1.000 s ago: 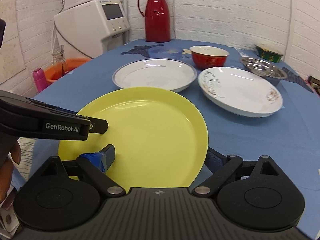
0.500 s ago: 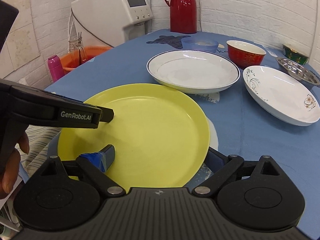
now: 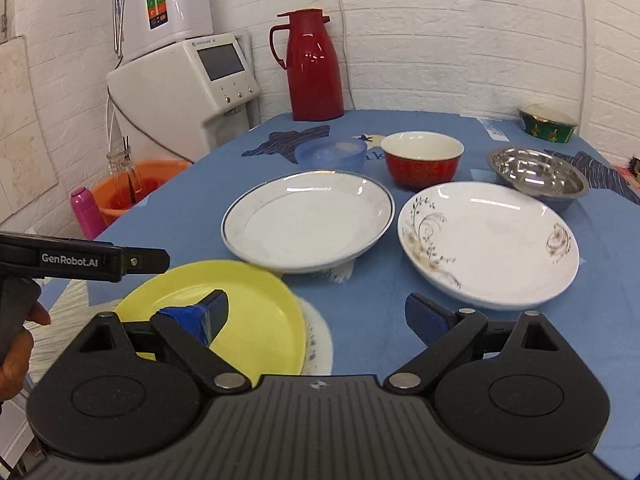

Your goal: Organize plates and bowls

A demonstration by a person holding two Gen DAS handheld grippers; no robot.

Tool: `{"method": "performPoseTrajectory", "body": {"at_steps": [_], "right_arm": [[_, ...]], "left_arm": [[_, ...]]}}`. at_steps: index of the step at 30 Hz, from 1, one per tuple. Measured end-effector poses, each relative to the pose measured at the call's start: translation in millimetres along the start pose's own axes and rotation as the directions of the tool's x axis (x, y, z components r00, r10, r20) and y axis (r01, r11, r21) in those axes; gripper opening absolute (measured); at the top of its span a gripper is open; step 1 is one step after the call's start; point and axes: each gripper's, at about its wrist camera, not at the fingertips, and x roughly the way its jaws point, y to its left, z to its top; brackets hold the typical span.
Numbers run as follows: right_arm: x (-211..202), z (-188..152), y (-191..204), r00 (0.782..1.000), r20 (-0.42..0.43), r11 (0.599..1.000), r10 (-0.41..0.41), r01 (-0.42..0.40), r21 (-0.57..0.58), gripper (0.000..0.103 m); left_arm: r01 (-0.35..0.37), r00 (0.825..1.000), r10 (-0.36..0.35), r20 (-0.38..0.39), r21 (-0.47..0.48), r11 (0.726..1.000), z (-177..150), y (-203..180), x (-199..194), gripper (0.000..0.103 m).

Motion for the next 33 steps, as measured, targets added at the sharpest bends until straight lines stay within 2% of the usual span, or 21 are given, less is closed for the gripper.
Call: {"method": "performPoseTrajectory", "body": {"at_steps": [4,7,10,14,21,26,31,33], "right_arm": [[26,29,-10,1.000,0.015,0.997,-0.009,0.010,-0.079,0.083],[49,42,-12,0.999,-0.052,0.996,-0.015,0.011,-0.093,0.083],[49,34,-11,0.994,-0.073,0.996,0.081,-0.084,-0.039,0.083],[70,29,-11,0.980,-0.133,0.987,0.149,-0.139,0.079,0.083],[104,38,-15,0.980,-0.173,0.986,0.101,-0.076,0.147,0.085],[116,44,-6,0.979,-0.199,0.993,0.049,-0.026,0.115,0.085],[118,47,-2,0.967,-0.209,0.986,0.147,-0.125,0.114,0.084],[116,48,-7,0.974,-0.186,0.985,0.133,-0.110,0.130,0.084]], "left_arm": [[0.007,1.000,-0.007,0.001,-0.018,1.000,25,8,16,0.082],[-0.031,1.000,0.031,-0.001,-0.025,0.999,38,13,30,0.082],[-0.044,0.999,0.044,-0.005,-0.038,0.998,42,21,39,0.083],[-0.044,0.999,0.044,-0.019,-0.044,0.998,47,30,57,0.084],[-0.030,0.999,0.030,-0.010,-0.008,1.000,70,29,76,0.085],[-0.044,0.999,0.044,-0.002,0.001,0.999,78,36,80,0.086],[-0.046,0.999,0.046,-0.023,0.004,0.999,87,40,91,0.086],[-0.039,0.999,0.039,-0.035,0.008,0.999,88,40,97,0.087]]}}
